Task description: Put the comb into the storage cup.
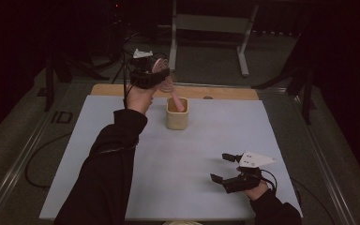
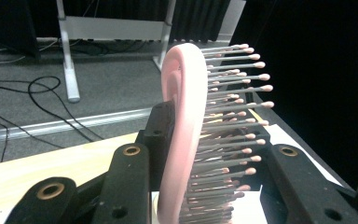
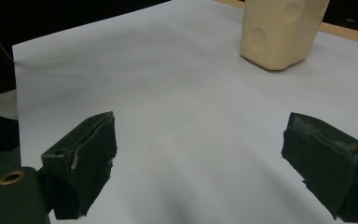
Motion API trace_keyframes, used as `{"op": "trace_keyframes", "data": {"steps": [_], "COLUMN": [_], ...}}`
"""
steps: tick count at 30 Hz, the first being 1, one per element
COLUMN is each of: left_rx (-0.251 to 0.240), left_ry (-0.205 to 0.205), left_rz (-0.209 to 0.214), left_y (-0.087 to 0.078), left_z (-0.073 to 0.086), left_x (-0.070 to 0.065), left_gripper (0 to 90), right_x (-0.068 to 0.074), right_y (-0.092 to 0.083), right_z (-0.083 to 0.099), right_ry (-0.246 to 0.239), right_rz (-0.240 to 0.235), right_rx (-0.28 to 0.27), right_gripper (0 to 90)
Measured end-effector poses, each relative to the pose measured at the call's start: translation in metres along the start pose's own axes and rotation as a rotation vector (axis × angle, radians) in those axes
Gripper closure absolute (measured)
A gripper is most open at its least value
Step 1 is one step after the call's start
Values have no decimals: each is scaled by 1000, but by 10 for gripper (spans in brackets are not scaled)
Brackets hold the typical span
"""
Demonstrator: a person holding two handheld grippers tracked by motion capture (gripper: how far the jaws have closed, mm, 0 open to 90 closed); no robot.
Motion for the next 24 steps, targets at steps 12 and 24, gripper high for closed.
{"op": "trace_keyframes", "data": {"steps": [12, 24], "left_rx": [20, 44], "left_ry": [-12, -32], "left_rz": [-1, 9], "left_y": [9, 20], "left_z": [15, 30], "left_x": [8, 12], "left_gripper": [656, 656], "right_x": [1, 0], "right_y": [0, 1], "right_z": [0, 1], "right_ry": [1, -2], "right_rz": [-5, -3], "right_rx": [-2, 0], "right_gripper": [98, 97]}}
Point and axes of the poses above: each handheld gripper's, and its own axes: y roughly forward along the jaws, z roughly out of its underside, x roughly to its left, the point moved 8 cm from there along y, roughly forward along the jaws, and after that the axes turned 11 degrees about z, right-handed, at the moved point
